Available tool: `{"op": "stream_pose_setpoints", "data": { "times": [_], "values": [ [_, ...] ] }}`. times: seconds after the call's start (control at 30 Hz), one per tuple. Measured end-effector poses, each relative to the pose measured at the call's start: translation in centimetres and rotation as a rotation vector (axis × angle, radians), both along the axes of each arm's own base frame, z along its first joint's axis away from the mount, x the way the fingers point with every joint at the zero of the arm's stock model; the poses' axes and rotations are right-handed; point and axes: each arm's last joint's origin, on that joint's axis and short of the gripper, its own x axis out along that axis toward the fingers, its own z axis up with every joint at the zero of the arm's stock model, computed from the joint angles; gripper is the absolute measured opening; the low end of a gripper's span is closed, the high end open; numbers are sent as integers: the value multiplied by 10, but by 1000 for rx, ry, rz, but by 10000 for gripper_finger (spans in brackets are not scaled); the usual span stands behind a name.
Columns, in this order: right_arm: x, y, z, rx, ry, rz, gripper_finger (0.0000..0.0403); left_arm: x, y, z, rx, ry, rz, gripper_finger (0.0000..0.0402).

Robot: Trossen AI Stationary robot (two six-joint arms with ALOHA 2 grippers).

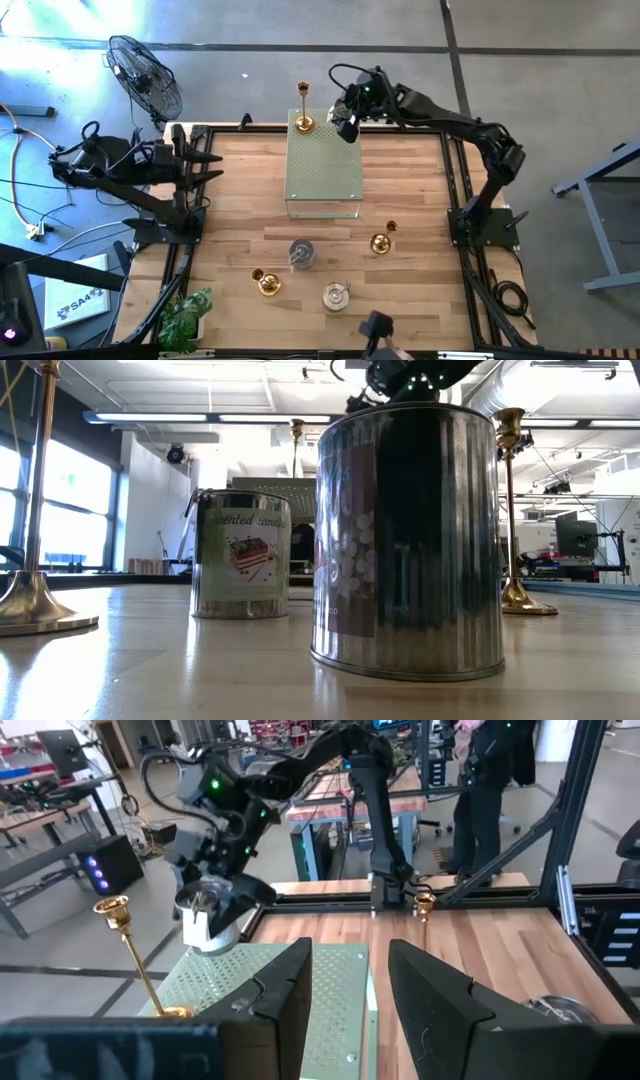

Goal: Pick & Place candle stick holders
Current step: Put the top green scented candle on the shelf, then put the right gold candle holder on the shelf aligned with the other gold candle holder

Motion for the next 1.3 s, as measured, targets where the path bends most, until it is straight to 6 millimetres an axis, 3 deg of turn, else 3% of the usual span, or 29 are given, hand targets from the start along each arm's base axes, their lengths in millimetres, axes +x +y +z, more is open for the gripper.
{"op": "stream_pose_setpoints", "data": {
  "times": [0.57, 1.13, 1.3],
  "values": [
    [9, -14, -20, 51, -15, 35, 357, -1, 2, -1, 38, 12, 56, 131],
    [12, -15, -17, 26, -55, 52, 368, -1, 2, -1, 34, 11, 56, 131],
    [10, -12, -7, 12, -94, 59, 369, -1, 2, -1, 31, 11, 56, 131]
  ]
}}
